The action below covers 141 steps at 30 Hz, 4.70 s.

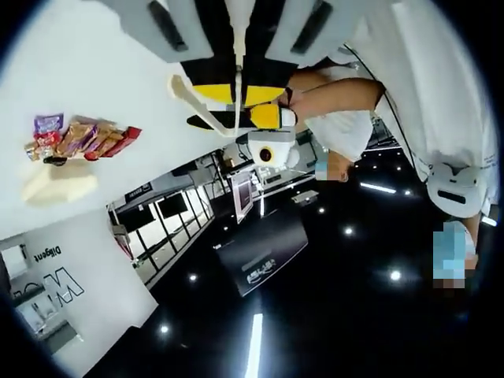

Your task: Place the target food into the container with the food tongs after gripping and lifting it, then release it inside without dropping or visibly crushing the food.

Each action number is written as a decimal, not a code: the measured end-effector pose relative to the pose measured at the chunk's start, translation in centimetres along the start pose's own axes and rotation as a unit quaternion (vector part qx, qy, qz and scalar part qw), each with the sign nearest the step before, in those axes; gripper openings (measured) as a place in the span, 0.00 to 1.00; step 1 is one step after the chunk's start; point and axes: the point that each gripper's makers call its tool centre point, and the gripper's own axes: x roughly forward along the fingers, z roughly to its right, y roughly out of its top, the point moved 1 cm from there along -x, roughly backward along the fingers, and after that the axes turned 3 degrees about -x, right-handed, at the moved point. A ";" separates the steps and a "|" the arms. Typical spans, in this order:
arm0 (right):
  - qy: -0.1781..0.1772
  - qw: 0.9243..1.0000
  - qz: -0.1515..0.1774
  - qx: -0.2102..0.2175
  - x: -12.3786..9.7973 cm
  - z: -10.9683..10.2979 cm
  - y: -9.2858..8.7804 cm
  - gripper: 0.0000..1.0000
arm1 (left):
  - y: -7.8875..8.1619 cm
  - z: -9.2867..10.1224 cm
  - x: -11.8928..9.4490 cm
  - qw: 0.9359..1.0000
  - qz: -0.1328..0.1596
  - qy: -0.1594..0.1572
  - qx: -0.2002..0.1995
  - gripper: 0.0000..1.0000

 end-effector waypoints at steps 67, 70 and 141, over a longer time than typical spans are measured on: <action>0.056 0.995 0.068 0.037 -0.7 -2.6 2.3 0.00 | 2.5 5.1 1.6 0.996 0.012 -0.088 0.012 0.34; 0.058 0.995 0.076 0.038 -0.7 -2.6 2.5 0.00 | 2.5 5.3 1.9 0.996 0.015 -0.086 0.015 0.35; 0.047 0.998 -0.001 -0.029 0.9 -2.6 -0.1 0.00 | 1.5 5.6 1.1 0.994 -0.046 -0.082 0.053 0.24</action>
